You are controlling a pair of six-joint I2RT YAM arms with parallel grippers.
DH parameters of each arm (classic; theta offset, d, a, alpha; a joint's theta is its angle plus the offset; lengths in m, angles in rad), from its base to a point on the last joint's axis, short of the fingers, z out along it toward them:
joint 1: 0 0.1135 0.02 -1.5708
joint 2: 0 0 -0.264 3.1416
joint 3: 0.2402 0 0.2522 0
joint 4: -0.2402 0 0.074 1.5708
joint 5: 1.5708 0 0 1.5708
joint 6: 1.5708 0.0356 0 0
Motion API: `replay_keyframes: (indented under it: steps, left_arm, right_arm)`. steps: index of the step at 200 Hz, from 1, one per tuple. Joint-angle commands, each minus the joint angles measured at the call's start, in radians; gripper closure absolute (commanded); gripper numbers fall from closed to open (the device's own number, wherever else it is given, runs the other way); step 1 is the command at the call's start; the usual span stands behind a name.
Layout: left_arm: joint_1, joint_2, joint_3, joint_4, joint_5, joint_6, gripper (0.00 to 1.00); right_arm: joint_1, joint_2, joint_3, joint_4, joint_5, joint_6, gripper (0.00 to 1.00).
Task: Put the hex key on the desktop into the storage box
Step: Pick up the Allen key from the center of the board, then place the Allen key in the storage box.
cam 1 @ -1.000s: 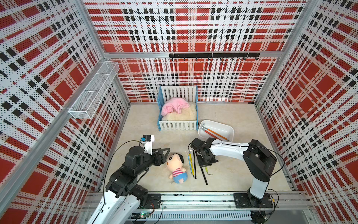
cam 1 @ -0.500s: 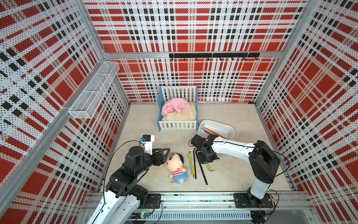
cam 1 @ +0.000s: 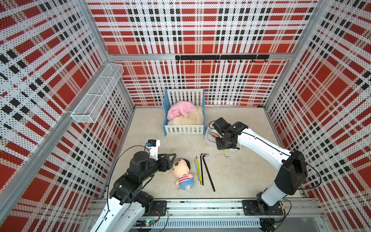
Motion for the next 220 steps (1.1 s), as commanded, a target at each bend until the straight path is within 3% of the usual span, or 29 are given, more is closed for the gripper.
replay_keyframes:
  steps: [1, 53, 107, 131, 185, 220]
  left_arm:
    - [0.002, -0.003, 0.005, -0.008, 0.001, 0.005, 0.32]
    - [0.005, -0.002, 0.007, -0.007, 0.001, 0.007, 0.32]
    - [0.006, -0.001, 0.006, -0.008, 0.001, 0.005, 0.32]
    - [0.014, -0.001, 0.005, -0.008, 0.001, 0.005, 0.32]
    - [0.042, 0.005, 0.002, -0.006, 0.018, 0.012, 0.32]
    - [0.055, 0.008, 0.003, -0.006, 0.022, 0.016, 0.32]
  right_arm:
    - [-0.084, -0.025, 0.055, -0.023, 0.039, -0.110, 1.00]
    - [-0.200, 0.033, 0.128, 0.093, 0.026, -0.307, 1.00]
    - [-0.201, 0.084, 0.072, 0.309, 0.026, -0.656, 1.00]
    - [-0.195, 0.114, 0.028, 0.396, 0.085, -0.791, 1.00]
    - [-0.149, 0.291, 0.061, 0.451, 0.311, -0.875, 1.00]
    - [-0.132, 0.371, 0.055, 0.474, 0.371, -0.875, 1.00]
